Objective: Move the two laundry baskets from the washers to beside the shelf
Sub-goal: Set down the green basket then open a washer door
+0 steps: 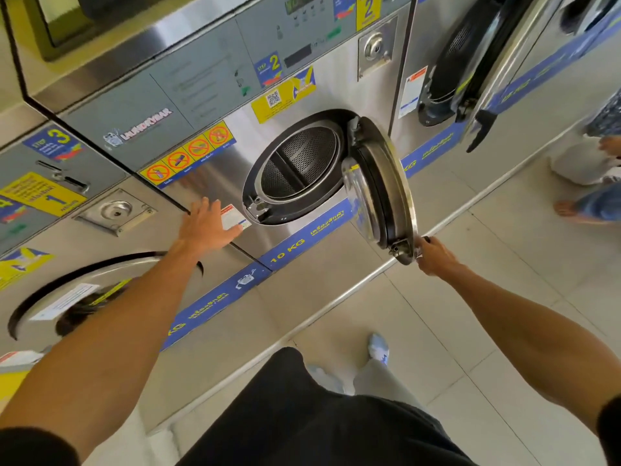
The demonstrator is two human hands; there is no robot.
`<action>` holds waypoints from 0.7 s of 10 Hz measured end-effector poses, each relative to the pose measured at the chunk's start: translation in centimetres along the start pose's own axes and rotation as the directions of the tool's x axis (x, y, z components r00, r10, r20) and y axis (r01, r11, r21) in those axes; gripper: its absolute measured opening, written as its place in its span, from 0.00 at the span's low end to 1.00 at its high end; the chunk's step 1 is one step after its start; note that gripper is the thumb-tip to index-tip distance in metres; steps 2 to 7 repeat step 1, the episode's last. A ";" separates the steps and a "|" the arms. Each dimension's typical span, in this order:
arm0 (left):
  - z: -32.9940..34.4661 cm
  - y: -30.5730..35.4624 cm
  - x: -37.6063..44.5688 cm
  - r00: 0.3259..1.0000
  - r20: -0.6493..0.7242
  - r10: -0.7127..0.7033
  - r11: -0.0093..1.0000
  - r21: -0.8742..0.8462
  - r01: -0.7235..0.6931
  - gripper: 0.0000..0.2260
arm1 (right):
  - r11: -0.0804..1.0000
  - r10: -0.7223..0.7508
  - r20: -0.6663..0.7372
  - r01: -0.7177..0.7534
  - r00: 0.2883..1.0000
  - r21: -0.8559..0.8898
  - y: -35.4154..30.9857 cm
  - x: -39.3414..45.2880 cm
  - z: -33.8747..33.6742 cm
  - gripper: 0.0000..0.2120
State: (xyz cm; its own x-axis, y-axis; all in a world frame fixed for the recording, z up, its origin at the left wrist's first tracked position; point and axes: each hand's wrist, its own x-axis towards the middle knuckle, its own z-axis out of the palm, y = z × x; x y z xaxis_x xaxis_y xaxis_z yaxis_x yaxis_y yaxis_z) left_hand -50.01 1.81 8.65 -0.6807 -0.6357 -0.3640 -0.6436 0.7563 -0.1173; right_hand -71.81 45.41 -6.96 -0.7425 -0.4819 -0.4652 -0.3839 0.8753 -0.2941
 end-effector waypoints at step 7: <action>1.4 0.8 -1.6 0.999 -0.027 -0.030 0.997 -0.069 0.028 0.39 | 0.998 -0.023 0.022 0.024 1.000 -0.062 0.5 0.7 -1.4 0.30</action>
